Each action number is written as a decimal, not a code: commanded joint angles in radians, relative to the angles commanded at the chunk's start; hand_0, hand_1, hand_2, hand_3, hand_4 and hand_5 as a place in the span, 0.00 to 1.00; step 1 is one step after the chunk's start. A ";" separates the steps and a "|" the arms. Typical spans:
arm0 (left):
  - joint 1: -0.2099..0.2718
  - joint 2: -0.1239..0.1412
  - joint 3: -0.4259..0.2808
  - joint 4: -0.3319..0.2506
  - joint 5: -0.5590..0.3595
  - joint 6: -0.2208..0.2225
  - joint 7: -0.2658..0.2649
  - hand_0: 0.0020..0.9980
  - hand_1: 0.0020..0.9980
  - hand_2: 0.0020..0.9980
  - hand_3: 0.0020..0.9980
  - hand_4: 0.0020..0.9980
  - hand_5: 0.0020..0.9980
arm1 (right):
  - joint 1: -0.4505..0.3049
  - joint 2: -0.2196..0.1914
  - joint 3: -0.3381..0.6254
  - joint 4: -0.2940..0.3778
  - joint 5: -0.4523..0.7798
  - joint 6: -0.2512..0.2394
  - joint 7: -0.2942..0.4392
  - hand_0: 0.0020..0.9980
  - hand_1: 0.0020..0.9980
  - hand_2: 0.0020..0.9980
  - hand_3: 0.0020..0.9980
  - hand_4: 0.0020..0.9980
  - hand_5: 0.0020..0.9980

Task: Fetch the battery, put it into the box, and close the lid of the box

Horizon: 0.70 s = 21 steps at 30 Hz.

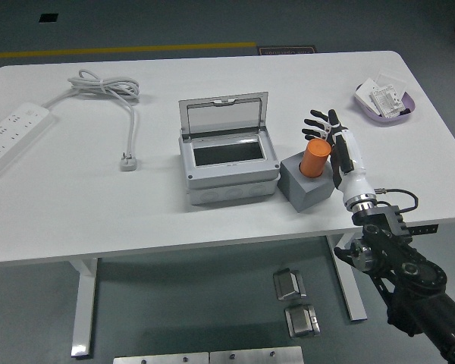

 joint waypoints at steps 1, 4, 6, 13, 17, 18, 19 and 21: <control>0.000 0.000 0.000 0.000 0.000 0.000 0.000 0.62 0.63 0.40 0.63 0.70 0.12 | -0.001 0.000 -0.002 -0.001 -0.002 0.000 -0.001 0.71 0.67 0.72 0.76 1.00 1.00; 0.001 0.000 -0.001 0.000 0.002 0.000 0.000 0.62 0.63 0.40 0.63 0.70 0.12 | -0.003 0.000 -0.007 -0.003 -0.008 0.001 -0.005 0.72 0.67 0.72 0.76 1.00 1.00; 0.001 0.000 -0.001 0.000 0.003 0.000 0.000 0.62 0.63 0.40 0.63 0.70 0.12 | -0.005 0.000 -0.012 -0.004 -0.017 0.002 -0.011 0.72 0.67 0.72 0.76 1.00 1.00; 0.001 0.002 -0.002 0.000 0.007 0.000 0.000 0.62 0.63 0.40 0.63 0.70 0.12 | -0.004 -0.004 -0.018 -0.005 -0.047 -0.007 -0.028 0.72 0.67 0.73 0.77 1.00 0.97; -0.001 0.003 -0.003 0.000 0.009 0.000 0.000 0.62 0.63 0.40 0.63 0.70 0.12 | -0.003 -0.006 -0.016 -0.006 -0.064 -0.016 -0.036 0.73 0.68 0.73 0.77 0.92 0.49; -0.001 0.003 -0.003 0.000 0.009 0.000 0.000 0.62 0.63 0.40 0.63 0.70 0.12 | -0.003 -0.007 -0.016 -0.007 -0.069 -0.017 -0.038 0.73 0.68 0.73 0.77 0.92 0.49; -0.002 0.003 -0.003 0.000 0.009 -0.001 0.000 0.62 0.63 0.40 0.63 0.70 0.12 | -0.002 -0.008 -0.016 -0.007 -0.073 -0.019 -0.040 0.73 0.68 0.73 0.77 0.92 0.49; -0.003 0.002 -0.002 0.000 0.009 -0.001 0.001 0.62 0.63 0.40 0.63 0.70 0.12 | -0.001 -0.010 -0.017 -0.007 -0.082 -0.023 -0.045 0.73 0.68 0.73 0.77 0.92 0.49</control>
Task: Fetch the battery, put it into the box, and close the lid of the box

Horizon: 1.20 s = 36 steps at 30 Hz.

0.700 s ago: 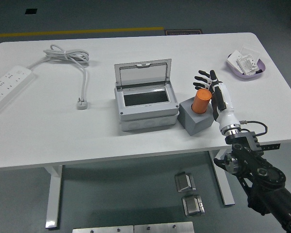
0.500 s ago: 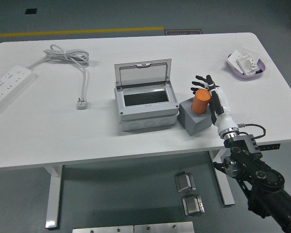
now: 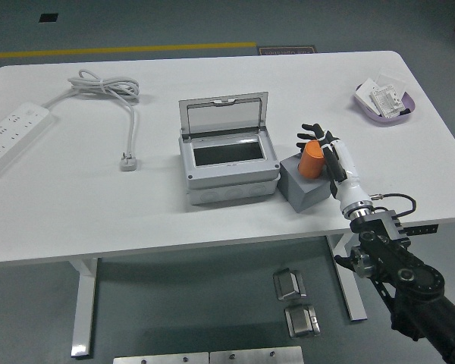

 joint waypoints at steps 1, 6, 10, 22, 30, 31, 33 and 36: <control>0.000 0.000 0.000 0.000 0.000 0.000 0.000 0.62 0.63 0.40 0.63 0.70 0.12 | 0.001 -0.001 -0.001 0.000 -0.005 -0.003 -0.003 0.74 0.68 0.73 0.79 0.81 0.30; -0.001 0.001 0.001 0.000 0.000 0.000 0.001 0.62 0.63 0.40 0.63 0.70 0.12 | 0.002 -0.003 -0.006 0.000 -0.028 -0.014 -0.015 0.74 0.68 0.73 0.79 0.81 0.30; -0.002 0.001 0.000 0.000 0.002 0.000 0.001 0.62 0.63 0.40 0.63 0.70 0.12 | 0.002 -0.004 -0.007 0.000 -0.044 -0.018 -0.024 0.76 0.69 0.74 0.82 0.76 0.18; -0.006 -0.001 -0.003 0.000 0.006 0.000 0.002 0.62 0.63 0.41 0.63 0.70 0.11 | 0.005 -0.005 -0.015 -0.002 -0.048 -0.018 -0.034 0.80 0.73 0.77 0.87 0.75 0.16; -0.003 -0.001 0.002 0.000 0.001 0.000 0.002 0.62 0.63 0.41 0.63 0.70 0.11 | 0.004 -0.003 -0.018 -0.001 -0.021 -0.012 -0.034 0.81 0.73 0.78 0.88 0.75 0.16; -0.003 -0.001 0.003 0.000 0.001 0.000 0.002 0.62 0.63 0.41 0.63 0.70 0.11 | 0.004 -0.003 -0.018 -0.001 -0.015 -0.011 -0.035 0.81 0.73 0.77 0.87 0.71 0.16; -0.003 -0.001 0.003 0.000 0.000 -0.001 0.002 0.62 0.63 0.41 0.63 0.70 0.11 | 0.003 -0.003 -0.019 0.000 -0.006 -0.010 -0.035 0.81 0.73 0.77 0.87 0.71 0.16; -0.003 0.000 0.003 0.000 0.001 -0.001 0.001 0.62 0.63 0.41 0.63 0.70 0.11 | 0.003 -0.002 -0.017 0.001 0.009 -0.009 -0.039 0.81 0.73 0.77 0.87 0.71 0.16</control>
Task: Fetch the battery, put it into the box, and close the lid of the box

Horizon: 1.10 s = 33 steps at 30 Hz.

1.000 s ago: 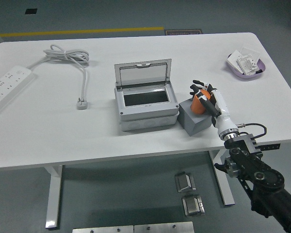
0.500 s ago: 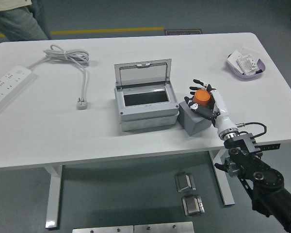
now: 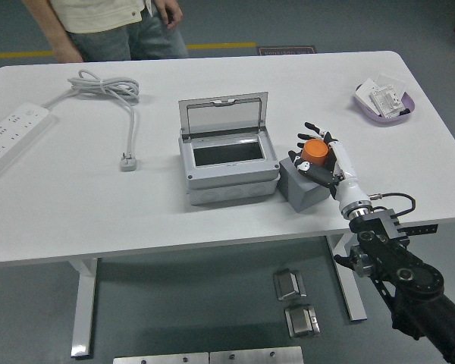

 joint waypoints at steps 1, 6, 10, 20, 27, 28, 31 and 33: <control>-0.001 0.000 0.000 0.000 0.000 0.000 0.000 0.62 0.63 0.41 0.63 0.70 0.11 | 0.000 0.000 0.001 0.001 0.002 0.001 -0.002 0.78 0.70 0.69 0.68 0.42 0.12; -0.003 -0.001 -0.002 0.000 0.000 0.000 -0.005 0.62 0.63 0.41 0.63 0.70 0.11 | 0.000 0.000 0.005 0.004 0.016 0.001 -0.015 0.78 0.70 0.69 0.68 0.42 0.12; -0.002 -0.001 0.000 0.000 -0.001 -0.001 -0.007 0.62 0.63 0.42 0.63 0.70 0.11 | -0.002 0.000 0.006 0.005 0.024 0.000 -0.021 0.74 0.64 0.61 0.60 0.21 0.08; -0.001 0.000 -0.001 0.000 -0.002 0.001 -0.008 0.62 0.63 0.43 0.63 0.70 0.11 | -0.002 0.000 0.001 0.004 0.028 -0.001 -0.030 0.73 0.60 0.54 0.48 0.12 0.00; -0.002 0.000 -0.001 0.000 -0.003 0.002 -0.010 0.62 0.63 0.43 0.63 0.70 0.11 | 0.002 0.000 0.002 0.007 0.027 -0.005 -0.035 0.73 0.58 0.52 0.45 0.10 0.00; -0.002 0.000 -0.002 0.000 -0.003 0.002 -0.011 0.62 0.63 0.43 0.63 0.70 0.11 | 0.003 0.000 0.003 0.008 0.026 -0.006 -0.035 0.73 0.58 0.52 0.45 0.10 0.00; -0.003 -0.001 -0.002 0.000 -0.003 0.002 -0.012 0.62 0.63 0.45 0.63 0.70 0.11 | 0.007 -0.001 0.003 0.011 0.026 -0.009 -0.035 0.71 0.54 0.48 0.40 0.08 0.00; -0.003 -0.001 -0.004 0.000 -0.002 0.002 -0.012 0.62 0.63 0.45 0.63 0.70 0.11 | 0.008 -0.003 0.001 0.012 0.026 -0.010 -0.036 0.71 0.54 0.48 0.40 0.08 0.00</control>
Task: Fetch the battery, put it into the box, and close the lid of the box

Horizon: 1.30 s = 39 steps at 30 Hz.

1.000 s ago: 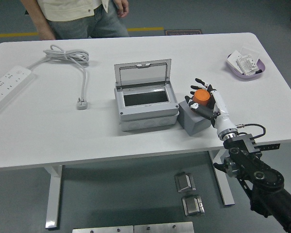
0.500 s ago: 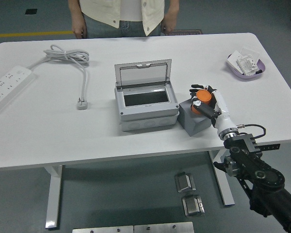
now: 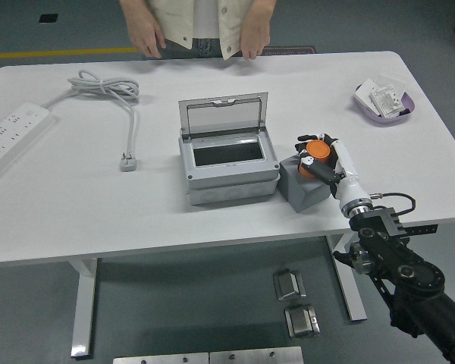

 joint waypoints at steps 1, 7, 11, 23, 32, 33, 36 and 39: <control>0.000 0.000 0.000 0.000 0.000 0.000 -0.001 0.62 0.63 0.45 0.63 0.70 0.11 | 0.000 0.000 -0.001 0.000 0.000 0.000 0.000 0.71 0.54 0.48 0.40 0.08 0.00; 0.001 0.000 -0.003 0.000 0.003 0.000 -0.001 0.62 0.63 0.48 0.63 0.70 0.10 | -0.001 0.002 -0.005 -0.003 0.006 0.003 0.006 0.71 0.54 0.46 0.39 0.05 0.00; 0.002 0.000 -0.005 0.000 0.004 0.001 0.000 0.62 0.63 0.51 0.63 0.69 0.10 | -0.001 0.003 -0.007 -0.003 0.009 0.004 0.009 0.59 0.41 0.41 0.38 0.05 0.00; 0.004 0.000 -0.007 0.000 0.006 0.001 -0.001 0.62 0.63 0.54 0.63 0.69 0.10 | 0.009 0.001 0.002 0.007 0.006 0.001 0.009 0.26 0.31 0.41 0.37 0.00 0.00; 0.001 -0.001 -0.013 0.000 0.008 0.002 -0.004 0.62 0.63 0.54 0.63 0.69 0.10 | 0.029 -0.006 0.020 0.013 -0.005 -0.006 0.008 0.26 0.31 0.41 0.36 0.00 0.00; 0.001 -0.001 -0.014 0.000 0.009 0.002 -0.005 0.62 0.63 0.54 0.63 0.69 0.10 | 0.030 -0.007 0.021 0.014 -0.006 -0.007 0.008 0.26 0.31 0.41 0.36 0.00 0.00; 0.001 -0.001 -0.015 0.000 0.009 0.002 -0.006 0.62 0.63 0.54 0.63 0.69 0.10 | 0.036 -0.011 0.022 0.024 -0.020 -0.018 0.003 0.26 0.32 0.41 0.36 0.00 0.00; 0.001 0.000 -0.016 0.000 0.010 0.003 -0.007 0.62 0.63 0.54 0.63 0.69 0.10 | 0.045 -0.019 0.023 0.057 -0.080 -0.048 -0.022 0.26 0.32 0.41 0.36 0.00 0.00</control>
